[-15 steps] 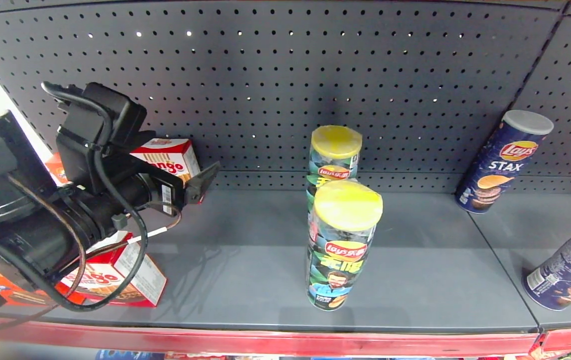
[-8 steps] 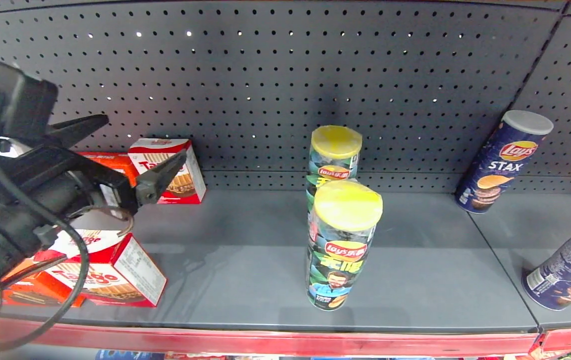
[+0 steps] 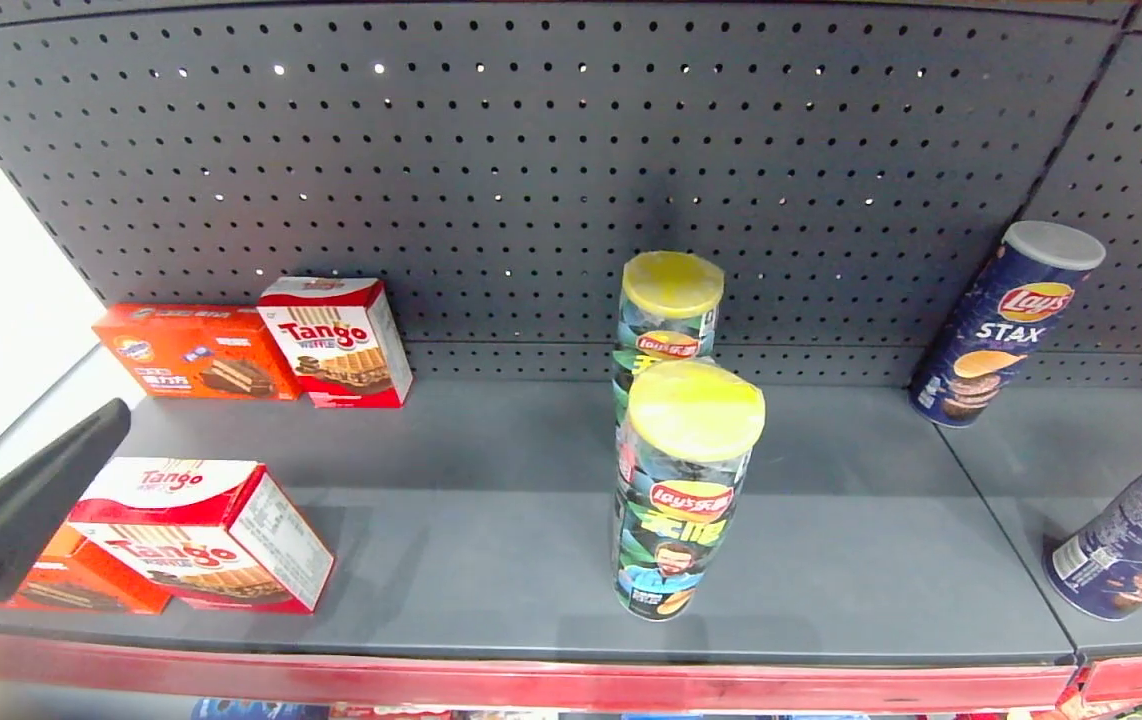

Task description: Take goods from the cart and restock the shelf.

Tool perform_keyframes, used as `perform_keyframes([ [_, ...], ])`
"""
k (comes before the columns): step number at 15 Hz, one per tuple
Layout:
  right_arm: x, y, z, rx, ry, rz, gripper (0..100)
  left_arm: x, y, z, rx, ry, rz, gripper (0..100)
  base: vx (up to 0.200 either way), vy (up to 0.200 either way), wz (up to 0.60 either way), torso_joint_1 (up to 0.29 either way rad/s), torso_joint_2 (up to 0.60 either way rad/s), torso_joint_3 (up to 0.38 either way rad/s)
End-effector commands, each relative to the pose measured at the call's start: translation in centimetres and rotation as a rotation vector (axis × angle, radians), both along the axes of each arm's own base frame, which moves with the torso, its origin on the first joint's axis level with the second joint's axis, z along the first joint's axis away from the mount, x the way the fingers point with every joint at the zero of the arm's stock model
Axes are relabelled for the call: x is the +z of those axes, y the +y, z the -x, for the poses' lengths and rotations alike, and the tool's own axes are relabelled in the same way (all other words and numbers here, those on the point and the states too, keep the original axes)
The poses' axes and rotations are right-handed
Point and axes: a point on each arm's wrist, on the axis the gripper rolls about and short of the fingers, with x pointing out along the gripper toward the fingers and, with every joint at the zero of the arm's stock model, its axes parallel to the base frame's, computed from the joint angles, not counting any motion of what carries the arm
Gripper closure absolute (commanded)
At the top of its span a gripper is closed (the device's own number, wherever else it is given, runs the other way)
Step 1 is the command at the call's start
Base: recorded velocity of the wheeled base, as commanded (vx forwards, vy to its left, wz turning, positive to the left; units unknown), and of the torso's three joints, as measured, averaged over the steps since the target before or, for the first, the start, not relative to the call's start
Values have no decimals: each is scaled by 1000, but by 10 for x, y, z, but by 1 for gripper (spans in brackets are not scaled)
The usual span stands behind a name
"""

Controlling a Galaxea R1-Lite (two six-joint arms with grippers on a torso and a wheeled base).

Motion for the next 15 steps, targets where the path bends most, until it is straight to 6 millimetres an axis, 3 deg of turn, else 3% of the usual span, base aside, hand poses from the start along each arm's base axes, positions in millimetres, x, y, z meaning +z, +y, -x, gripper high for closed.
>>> perform_keyframes([
  [1, 0, 0, 0, -1, 0, 0, 0, -47, 30, 60, 75, 4, 10, 0, 0, 0, 0, 0, 0, 0],
  [2, 0, 0, 0, 0, 0, 1, 0, -72, 35, 75, 185, 9, 27, 0, 0, 0, 0, 0, 0, 0],
  [4, 0, 0, 0, 0, 0, 0, 0, -98, 34, 74, 225, 64, 40, 0, 0, 0, 0, 0, 0, 0],
  [5, 0, 0, 0, 0, 0, 0, 0, -120, 34, 78, 236, 89, 30, 0, 0, 0, 0, 0, 0, 0],
  [8, 0, 0, 0, -1, 0, 0, 0, -151, 32, 91, 267, 226, 20, 0, 0, 0, 0, 0, 0, 0],
  [15, 0, 0, 0, 0, 0, 0, 0, -156, 29, 96, 193, 206, 66, 0, 0, 0, 0, 0, 0, 0],
])
